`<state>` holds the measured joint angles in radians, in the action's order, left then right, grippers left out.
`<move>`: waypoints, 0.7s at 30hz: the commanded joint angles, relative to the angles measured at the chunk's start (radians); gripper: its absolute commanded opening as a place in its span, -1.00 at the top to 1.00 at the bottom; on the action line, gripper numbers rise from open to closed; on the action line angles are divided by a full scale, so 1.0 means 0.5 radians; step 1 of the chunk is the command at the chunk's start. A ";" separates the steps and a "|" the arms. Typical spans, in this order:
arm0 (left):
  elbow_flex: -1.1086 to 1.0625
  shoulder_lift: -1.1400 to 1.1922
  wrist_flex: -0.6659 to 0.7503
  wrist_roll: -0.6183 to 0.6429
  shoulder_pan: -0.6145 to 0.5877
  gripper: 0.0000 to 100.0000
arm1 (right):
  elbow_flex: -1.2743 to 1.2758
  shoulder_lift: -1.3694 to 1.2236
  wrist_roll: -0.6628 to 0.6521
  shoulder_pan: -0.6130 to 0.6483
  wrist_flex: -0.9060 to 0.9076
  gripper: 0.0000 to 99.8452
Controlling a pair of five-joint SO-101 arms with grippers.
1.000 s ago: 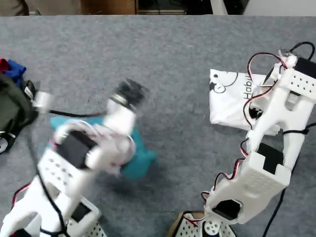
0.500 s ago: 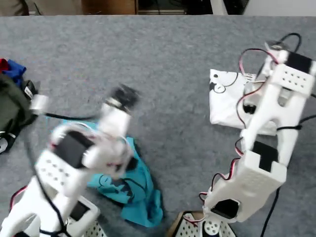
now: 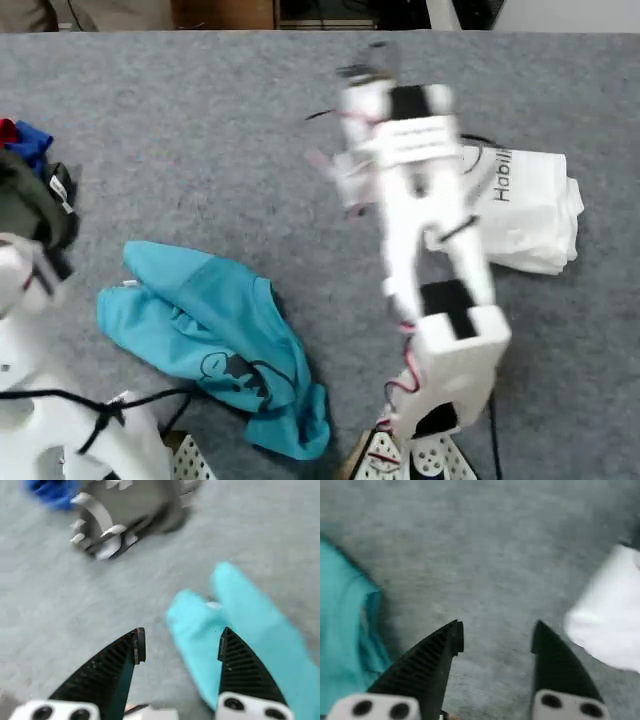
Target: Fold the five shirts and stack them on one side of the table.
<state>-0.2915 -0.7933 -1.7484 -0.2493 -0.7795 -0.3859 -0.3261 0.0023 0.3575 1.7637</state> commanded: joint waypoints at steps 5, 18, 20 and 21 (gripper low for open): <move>-0.614 -0.029 0.252 -0.144 -0.120 0.51 | -0.354 -0.213 0.120 0.720 0.009 0.45; -1.498 -0.029 0.933 -0.009 -0.123 0.51 | -1.459 -1.545 0.160 0.968 0.025 0.45; -1.550 -0.029 0.991 0.037 -0.120 0.51 | -1.671 -1.695 0.157 0.959 0.031 0.48; -1.568 -0.029 1.013 0.055 -0.120 0.51 | -1.772 -1.760 0.157 0.956 0.031 0.54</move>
<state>-1.0602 -0.7933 -1.2820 -0.2524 -0.8301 -1.0994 -1.1377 0.0806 0.8347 1.7637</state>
